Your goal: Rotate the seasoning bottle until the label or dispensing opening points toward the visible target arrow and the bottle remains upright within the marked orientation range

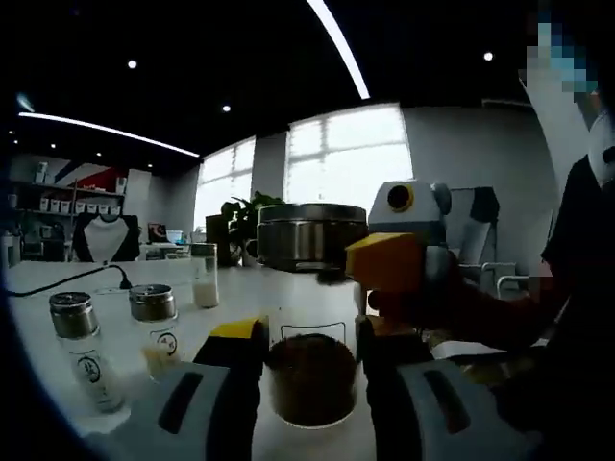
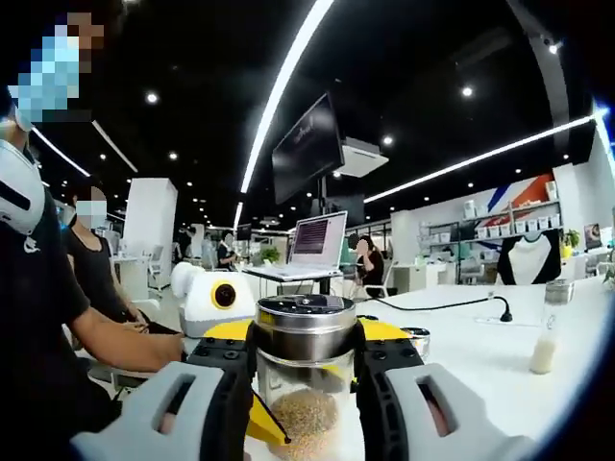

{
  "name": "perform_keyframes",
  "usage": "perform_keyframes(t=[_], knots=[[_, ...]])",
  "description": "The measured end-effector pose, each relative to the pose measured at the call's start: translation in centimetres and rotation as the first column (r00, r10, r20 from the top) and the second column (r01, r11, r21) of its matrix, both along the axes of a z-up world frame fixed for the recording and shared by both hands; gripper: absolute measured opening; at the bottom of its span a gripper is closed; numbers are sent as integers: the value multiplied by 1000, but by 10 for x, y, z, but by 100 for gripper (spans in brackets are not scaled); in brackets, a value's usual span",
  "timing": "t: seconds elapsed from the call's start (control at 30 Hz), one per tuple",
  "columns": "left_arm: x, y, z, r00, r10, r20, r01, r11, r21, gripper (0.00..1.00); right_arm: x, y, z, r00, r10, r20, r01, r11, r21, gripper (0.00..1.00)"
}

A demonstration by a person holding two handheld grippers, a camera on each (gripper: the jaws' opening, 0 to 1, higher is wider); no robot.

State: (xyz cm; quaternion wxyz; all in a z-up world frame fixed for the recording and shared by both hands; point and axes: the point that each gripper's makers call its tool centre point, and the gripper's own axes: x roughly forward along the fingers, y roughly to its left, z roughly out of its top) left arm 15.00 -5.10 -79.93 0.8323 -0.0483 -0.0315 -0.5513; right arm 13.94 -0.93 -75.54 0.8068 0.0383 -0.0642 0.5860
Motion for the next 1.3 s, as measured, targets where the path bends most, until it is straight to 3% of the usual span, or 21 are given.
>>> perform_keyframes(t=[0.03,0.07,0.13,0.2,0.27,0.33,0.37,0.4,0.5,0.63,0.73,0.77,0.87,0.97,1.07,1.2,1.3], knots=[[2,1,-2,1000,19,8,-19,1000,11,43,1,0,-1,1000,-4,-6,4,1000,0,39],[5,2,-1,997,57,54,-60,997,42,43,2,0,-1,1000,-6,-13,6,1000,0,39],[5,2,0,994,86,65,-90,994,61,42,2,-1,-1,1000,-16,-14,16,1000,-3,39],[9,5,2,985,162,66,-167,982,84,42,5,-1,2,998,-56,-28,56,998,7,39],[18,12,1,957,266,116,-282,949,144,42,12,-1,2,990,-141,-8,141,990,-25,39],[24,16,-2,920,327,216,-372,902,218,42,16,3,-2,979,-202,2,202,978,-51,40],[26,18,-3,909,350,224,-400,885,238,42,19,4,-3,971,-238,-1,238,970,-54,40],[26,18,-4,908,361,211,-406,883,237,42,22,5,-4,963,-269,-12,269,962,-52,40],[26,16,-4,912,366,185,-402,887,227,42,26,4,-3,956,-290,-44,288,957,-42,41],[26,16,-2,919,343,192,-382,896,227,43,27,1,1,960,-279,-38,277,960,-35,40],[19,11,2,951,256,175,-290,934,209,43,25,-1,3,974,-221,-44,220,975,-28,40],[16,10,4,965,220,145,-244,953,180,42,24,-2,4,977,-208,-47,207,978,-22,40],[10,7,5,987,141,81,-150,981,124,42,17,-1,7,989,-143,-23,143,990,-10,40],[5,6,6,995,79,62,-85,991,106,43,7,4,9,998,-56,0,56,998,-9,40],[2,5,8,999,39,28,-41,997,71,43,6,3,12,999,-19,-39,21,999,33,40],[-3,2,8,1000,-6,-12,7,999,49,44,-4,7,14,999,47,-19,-46,997,54,39],[-6,1,7,1000,3,-11,-2,997,73,44,-7,9,14,998,55,-11,-54,997,49,40]])
